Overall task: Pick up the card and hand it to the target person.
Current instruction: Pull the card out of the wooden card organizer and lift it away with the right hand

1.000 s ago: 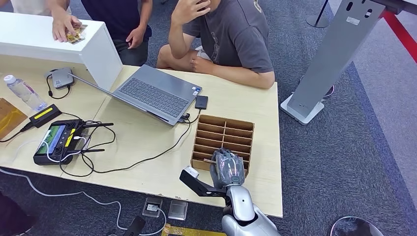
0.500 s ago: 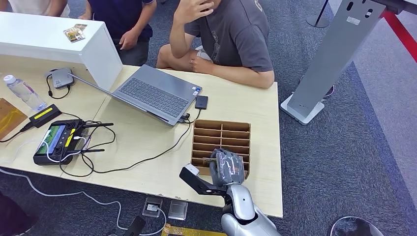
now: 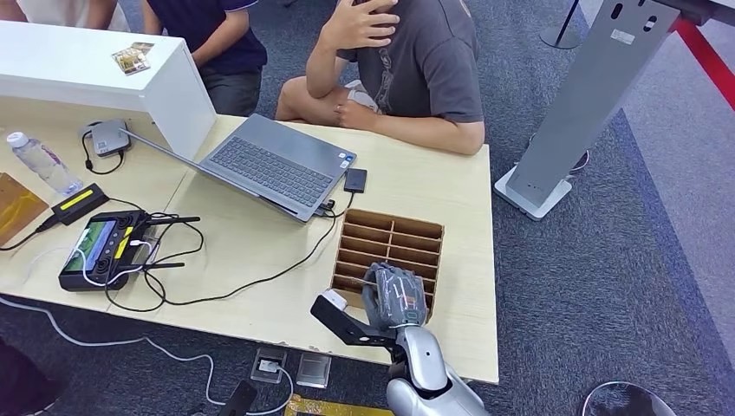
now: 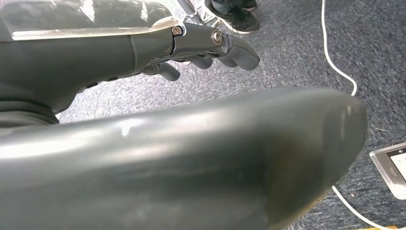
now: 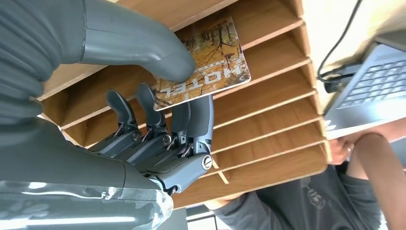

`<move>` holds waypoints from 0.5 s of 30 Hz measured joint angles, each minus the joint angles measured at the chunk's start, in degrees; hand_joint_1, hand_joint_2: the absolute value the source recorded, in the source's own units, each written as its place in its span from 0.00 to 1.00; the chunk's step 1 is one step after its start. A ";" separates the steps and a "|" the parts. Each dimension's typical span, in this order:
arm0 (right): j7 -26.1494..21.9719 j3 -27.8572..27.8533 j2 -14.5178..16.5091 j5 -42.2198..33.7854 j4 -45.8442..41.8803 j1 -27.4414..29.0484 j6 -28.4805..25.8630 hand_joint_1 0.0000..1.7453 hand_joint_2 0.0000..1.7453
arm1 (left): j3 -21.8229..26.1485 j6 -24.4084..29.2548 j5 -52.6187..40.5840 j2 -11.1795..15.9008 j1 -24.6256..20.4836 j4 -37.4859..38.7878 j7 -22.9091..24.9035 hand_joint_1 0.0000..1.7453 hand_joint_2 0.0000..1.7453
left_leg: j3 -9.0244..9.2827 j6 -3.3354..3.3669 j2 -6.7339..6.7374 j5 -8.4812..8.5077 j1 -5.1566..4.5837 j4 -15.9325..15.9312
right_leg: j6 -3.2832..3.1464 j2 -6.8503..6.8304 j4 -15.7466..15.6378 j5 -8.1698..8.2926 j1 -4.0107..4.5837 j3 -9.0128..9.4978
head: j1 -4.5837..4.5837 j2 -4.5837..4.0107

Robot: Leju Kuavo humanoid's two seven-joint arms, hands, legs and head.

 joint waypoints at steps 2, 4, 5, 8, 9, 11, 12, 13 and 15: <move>-0.21 0.01 -0.05 -0.57 -0.76 0.09 -0.01 0.82 1.00 | -0.01 0.01 0.02 0.01 0.00 0.00 0.19 0.00 0.00 | 0.00 0.00 0.00 0.00 0.00 0.00 | 0.00 0.00 0.00 0.00 0.00 0.00 | 0.02 0.00; -0.38 0.02 -0.18 -1.09 -1.64 0.21 -0.04 0.83 1.00 | -0.01 0.01 0.10 0.01 0.00 0.00 0.39 0.00 0.00 | 0.00 0.00 0.00 0.00 0.00 0.01 | 0.00 0.00 0.00 0.00 0.00 -0.01 | 0.01 0.00; -0.46 0.02 -0.27 -1.31 -2.10 0.28 -0.07 0.83 1.00 | -0.01 0.01 0.16 0.01 0.00 0.00 0.45 0.00 0.00 | -0.01 0.00 0.00 0.00 0.00 0.01 | 0.00 0.00 0.00 0.00 0.00 -0.01 | 0.01 0.00; -0.67 0.03 -0.61 -1.84 -3.40 0.41 -0.13 0.82 1.00 | -0.01 0.01 0.36 0.01 0.00 0.00 0.56 0.00 0.00 | -0.02 0.00 0.00 0.00 0.00 0.01 | 0.00 0.00 0.00 0.00 0.00 -0.02 | -0.03 0.00; -0.70 0.04 -0.76 -1.93 -3.87 0.45 -0.15 0.82 1.00 | -0.01 0.01 0.41 0.02 0.00 0.00 0.59 0.00 0.00 | -0.02 0.00 0.00 0.00 0.00 0.01 | 0.00 0.00 0.00 0.00 0.00 -0.03 | -0.03 0.00; -0.75 0.05 -1.11 -2.28 -4.93 0.51 -0.25 0.82 1.00 | -0.01 0.01 0.50 0.03 0.00 0.00 0.72 0.00 0.00 | -0.03 0.00 0.00 0.00 0.00 0.01 | 0.00 0.00 0.00 0.00 0.00 -0.03 | -0.03 0.00; -0.78 0.05 -1.28 -2.50 -5.40 0.53 -0.34 0.83 1.00 | -0.01 0.03 0.55 0.03 0.00 0.00 0.81 0.00 0.00 | -0.03 0.00 0.00 0.00 0.00 0.01 | 0.00 0.00 0.00 0.00 0.00 -0.03 | -0.03 0.00; -0.80 0.05 -1.43 -2.71 -5.83 0.54 -0.44 0.84 1.00 | -0.01 0.07 0.61 0.03 0.00 0.00 0.91 0.00 0.00 | -0.03 0.00 0.00 0.00 0.00 0.01 | 0.00 0.00 0.00 0.00 0.00 -0.03 | -0.02 0.00; -0.87 0.02 -1.73 -2.93 -6.75 0.54 -0.73 0.87 1.00 | -0.01 0.21 0.73 0.03 0.01 0.00 1.17 0.00 0.00 | -0.03 0.00 0.00 0.00 0.00 0.01 | 0.00 0.00 0.00 0.00 0.00 -0.03 | -0.01 0.00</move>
